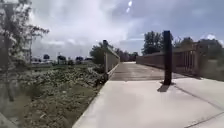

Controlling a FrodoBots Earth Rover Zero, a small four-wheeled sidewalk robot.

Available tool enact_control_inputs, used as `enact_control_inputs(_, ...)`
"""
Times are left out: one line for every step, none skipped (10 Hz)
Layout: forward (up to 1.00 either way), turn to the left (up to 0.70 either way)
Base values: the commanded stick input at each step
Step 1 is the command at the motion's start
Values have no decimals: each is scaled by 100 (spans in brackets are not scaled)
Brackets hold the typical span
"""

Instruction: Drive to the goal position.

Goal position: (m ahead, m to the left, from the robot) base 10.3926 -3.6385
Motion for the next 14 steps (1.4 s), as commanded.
enact_control_inputs(85,0)
enact_control_inputs(85,0)
enact_control_inputs(85,0)
enact_control_inputs(85,0)
enact_control_inputs(85,0)
enact_control_inputs(85,0)
enact_control_inputs(85,0)
enact_control_inputs(85,0)
enact_control_inputs(85,0)
enact_control_inputs(85,0)
enact_control_inputs(85,0)
enact_control_inputs(85,0)
enact_control_inputs(85,-1)
enact_control_inputs(85,-26)
